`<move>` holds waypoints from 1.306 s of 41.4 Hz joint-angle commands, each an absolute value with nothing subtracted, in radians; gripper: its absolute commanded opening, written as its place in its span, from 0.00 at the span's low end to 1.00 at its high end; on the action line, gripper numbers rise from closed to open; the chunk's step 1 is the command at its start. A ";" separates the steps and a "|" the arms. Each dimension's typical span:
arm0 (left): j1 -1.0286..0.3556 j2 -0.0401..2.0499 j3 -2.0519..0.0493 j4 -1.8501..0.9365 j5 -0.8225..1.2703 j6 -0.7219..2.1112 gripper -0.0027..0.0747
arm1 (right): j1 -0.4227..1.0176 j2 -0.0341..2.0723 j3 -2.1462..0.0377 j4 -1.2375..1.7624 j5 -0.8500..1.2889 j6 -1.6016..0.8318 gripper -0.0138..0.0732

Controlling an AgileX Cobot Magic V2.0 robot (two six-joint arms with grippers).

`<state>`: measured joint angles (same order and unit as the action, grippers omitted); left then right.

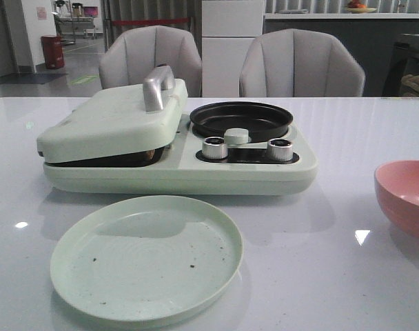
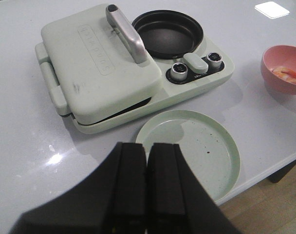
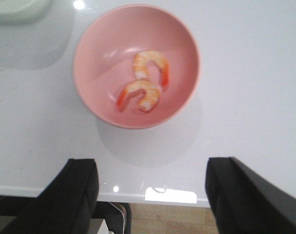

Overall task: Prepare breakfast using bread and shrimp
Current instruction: 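Reach the right gripper to the pink bowl rim and grasp it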

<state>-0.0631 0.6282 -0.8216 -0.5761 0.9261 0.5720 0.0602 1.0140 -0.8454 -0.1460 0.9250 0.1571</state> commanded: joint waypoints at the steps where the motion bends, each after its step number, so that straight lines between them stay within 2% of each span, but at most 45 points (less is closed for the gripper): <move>1: -0.073 0.629 -0.848 -0.618 0.866 0.574 0.16 | -0.029 1.084 -0.908 -0.169 0.884 0.145 0.81; 8: -0.073 0.629 -0.848 -0.618 0.866 0.574 0.16 | -0.093 1.227 -0.949 -0.157 0.857 0.138 0.81; 21: -0.073 0.629 -0.848 -0.618 0.866 0.574 0.16 | -0.095 1.477 -1.007 -0.155 0.715 0.136 0.81; 34: -0.073 0.629 -0.848 -0.618 0.866 0.574 0.16 | -0.095 1.625 -1.007 -0.155 0.596 0.136 0.80; 38: -0.073 0.629 -0.848 -0.618 0.866 0.574 0.16 | -0.095 1.640 -1.007 -0.155 0.596 0.136 0.70; 45: -0.073 0.629 -0.848 -0.618 0.866 0.574 0.16 | -0.095 1.641 -1.007 -0.156 0.593 0.136 0.44; 54: -0.073 0.629 -0.848 -0.618 0.866 0.574 0.16 | -0.095 1.619 -1.007 -0.156 0.595 0.136 0.27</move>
